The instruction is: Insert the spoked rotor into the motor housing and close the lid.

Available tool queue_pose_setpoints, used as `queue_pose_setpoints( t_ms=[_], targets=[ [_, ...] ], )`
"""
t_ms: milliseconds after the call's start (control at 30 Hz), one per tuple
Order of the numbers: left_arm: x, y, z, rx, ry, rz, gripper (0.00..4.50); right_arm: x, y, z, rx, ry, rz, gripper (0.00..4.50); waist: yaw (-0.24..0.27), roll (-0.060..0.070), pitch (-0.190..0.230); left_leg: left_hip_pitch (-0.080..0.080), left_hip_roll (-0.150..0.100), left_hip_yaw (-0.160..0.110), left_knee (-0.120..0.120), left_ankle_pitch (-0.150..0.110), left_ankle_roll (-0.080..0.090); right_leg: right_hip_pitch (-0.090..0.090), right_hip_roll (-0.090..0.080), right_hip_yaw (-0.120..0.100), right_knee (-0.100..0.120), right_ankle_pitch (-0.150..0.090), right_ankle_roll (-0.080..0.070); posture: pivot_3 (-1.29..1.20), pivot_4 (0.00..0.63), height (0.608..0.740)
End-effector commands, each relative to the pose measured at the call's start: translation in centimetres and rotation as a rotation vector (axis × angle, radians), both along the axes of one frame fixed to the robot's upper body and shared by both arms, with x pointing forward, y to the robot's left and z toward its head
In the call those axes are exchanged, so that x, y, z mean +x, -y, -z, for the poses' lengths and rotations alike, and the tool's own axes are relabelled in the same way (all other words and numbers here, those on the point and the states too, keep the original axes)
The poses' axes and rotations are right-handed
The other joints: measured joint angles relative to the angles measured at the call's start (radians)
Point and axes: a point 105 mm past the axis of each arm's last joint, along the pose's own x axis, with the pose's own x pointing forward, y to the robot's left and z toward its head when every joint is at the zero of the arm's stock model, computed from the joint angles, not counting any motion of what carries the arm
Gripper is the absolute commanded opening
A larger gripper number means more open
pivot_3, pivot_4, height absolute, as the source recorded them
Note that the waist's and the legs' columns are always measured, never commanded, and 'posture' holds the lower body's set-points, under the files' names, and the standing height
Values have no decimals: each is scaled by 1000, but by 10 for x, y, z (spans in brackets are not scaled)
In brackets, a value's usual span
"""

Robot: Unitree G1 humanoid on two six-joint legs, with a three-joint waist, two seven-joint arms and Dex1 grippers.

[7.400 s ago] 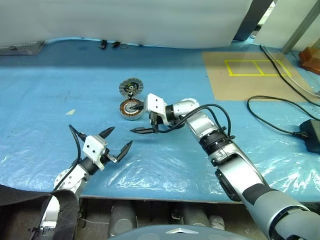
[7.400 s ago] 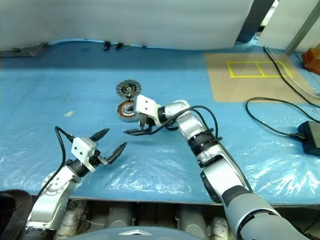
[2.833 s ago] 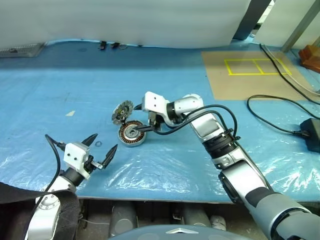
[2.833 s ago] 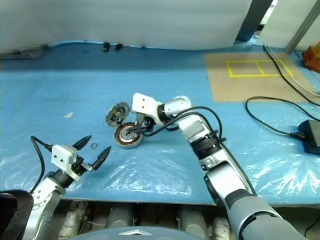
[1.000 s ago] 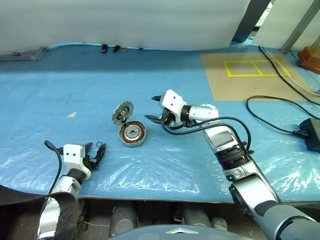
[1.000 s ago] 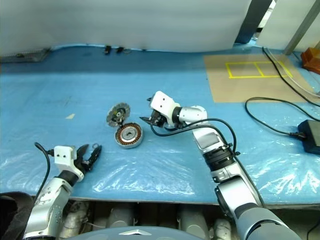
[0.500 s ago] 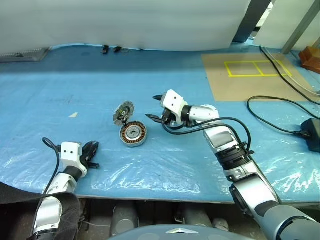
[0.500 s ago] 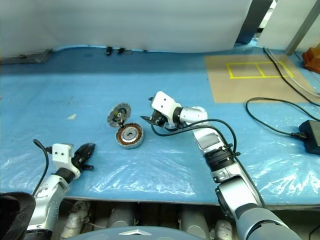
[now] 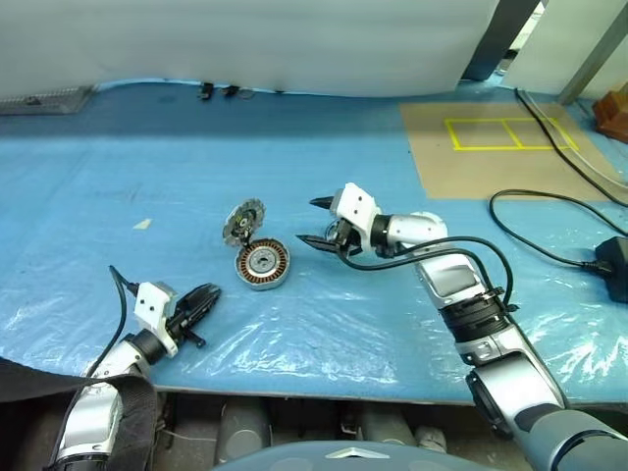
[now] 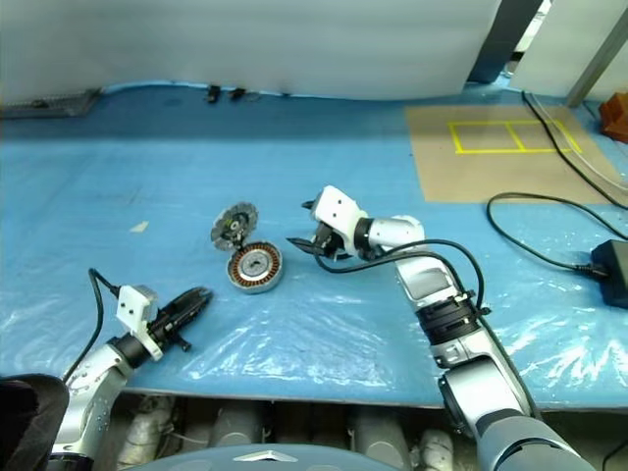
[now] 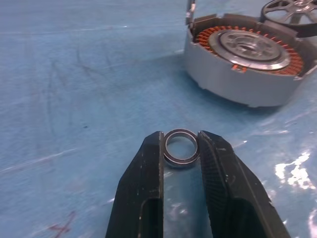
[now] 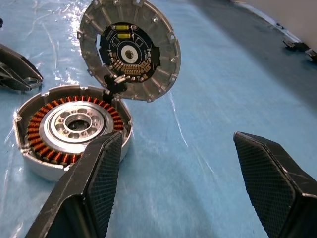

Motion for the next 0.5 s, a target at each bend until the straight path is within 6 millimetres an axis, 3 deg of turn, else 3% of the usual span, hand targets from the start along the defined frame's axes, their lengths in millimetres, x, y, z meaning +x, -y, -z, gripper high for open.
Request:
queue_pose_setpoints(
  t_ms=[33, 133, 233, 367, 500],
  targets=[
    [6, 14, -41, -5, 105, 98, 769, -13, 3, -11, 43, -24, -62, 3761, 1, -2, 1, 0, 0, 0, 0, 0, 0, 0, 0, 0, 0, 0, 0, 0, 150, 740],
    [11, 29, -65, -36, 145, 145, 769, -24, 6, -5, 23, -67, -109, 3761, 0, -2, 1, 0, 0, 0, 1, 0, 0, 1, 0, 0, 0, 0, 0, 0, 150, 740],
    [12, 42, -75, -51, 137, 188, 769, -29, 7, 0, 2, -95, -128, 3761, -2, -2, 1, 0, 0, 0, 1, 0, 0, 1, 0, 0, 0, 0, 0, 0, 150, 740],
    [10, 60, -71, -48, 80, 248, 769, -31, 6, 6, -32, -102, -137, 3761, -7, -2, 1, 0, 0, 0, 0, 0, 0, 0, 0, 0, 0, 0, -1, 0, 150, 740],
    [16, 61, -60, 20, 65, 231, 769, -27, 4, 7, -29, -98, -124, 3761, -3, -2, 1, 0, 0, 1, 1, 0, 0, 1, 1, 0, 1, 0, 0, 0, 150, 740]
  ],
)
